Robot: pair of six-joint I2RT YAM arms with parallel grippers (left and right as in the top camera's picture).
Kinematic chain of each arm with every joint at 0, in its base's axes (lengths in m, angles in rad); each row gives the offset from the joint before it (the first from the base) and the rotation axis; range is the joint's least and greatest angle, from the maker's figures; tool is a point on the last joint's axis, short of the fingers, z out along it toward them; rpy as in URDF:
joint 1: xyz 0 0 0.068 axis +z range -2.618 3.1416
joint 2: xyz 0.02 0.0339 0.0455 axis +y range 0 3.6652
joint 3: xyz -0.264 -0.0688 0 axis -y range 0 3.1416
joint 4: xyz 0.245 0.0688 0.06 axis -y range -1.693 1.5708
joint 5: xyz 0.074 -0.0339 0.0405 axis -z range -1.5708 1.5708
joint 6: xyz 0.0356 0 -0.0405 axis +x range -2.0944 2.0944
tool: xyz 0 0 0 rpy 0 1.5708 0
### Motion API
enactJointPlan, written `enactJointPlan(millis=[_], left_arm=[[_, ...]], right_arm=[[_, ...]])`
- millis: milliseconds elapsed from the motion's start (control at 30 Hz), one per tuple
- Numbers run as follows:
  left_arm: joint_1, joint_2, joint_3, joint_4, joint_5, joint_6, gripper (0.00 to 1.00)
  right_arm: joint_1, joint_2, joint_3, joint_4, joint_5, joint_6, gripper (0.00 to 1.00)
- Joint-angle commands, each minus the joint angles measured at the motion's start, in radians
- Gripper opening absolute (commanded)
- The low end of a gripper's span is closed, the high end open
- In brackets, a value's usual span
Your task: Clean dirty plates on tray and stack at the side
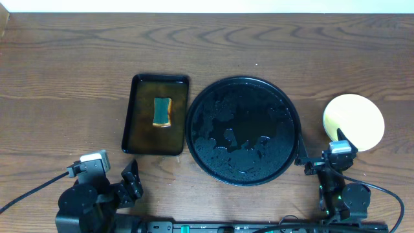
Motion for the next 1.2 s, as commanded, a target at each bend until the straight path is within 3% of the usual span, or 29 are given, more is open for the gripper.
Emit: enactJointPlan(millis=[0, 967, 1167], left_arm=[[0.002, -0.003, 0.001, 0.001, 0.006, 0.013, 0.79], [0.019, -0.016, -0.02, -0.014, 0.006, 0.036, 0.79], [0.092, -0.166, -0.274, 0.262, 0.006, 0.036, 0.79]], right_arm=[[0.009, -0.004, -0.001, -0.003, 0.006, -0.015, 0.99], [0.009, -0.004, -0.001, -0.003, 0.006, -0.015, 0.99], [0.009, -0.004, -0.001, -0.003, 0.006, -0.015, 0.99]])
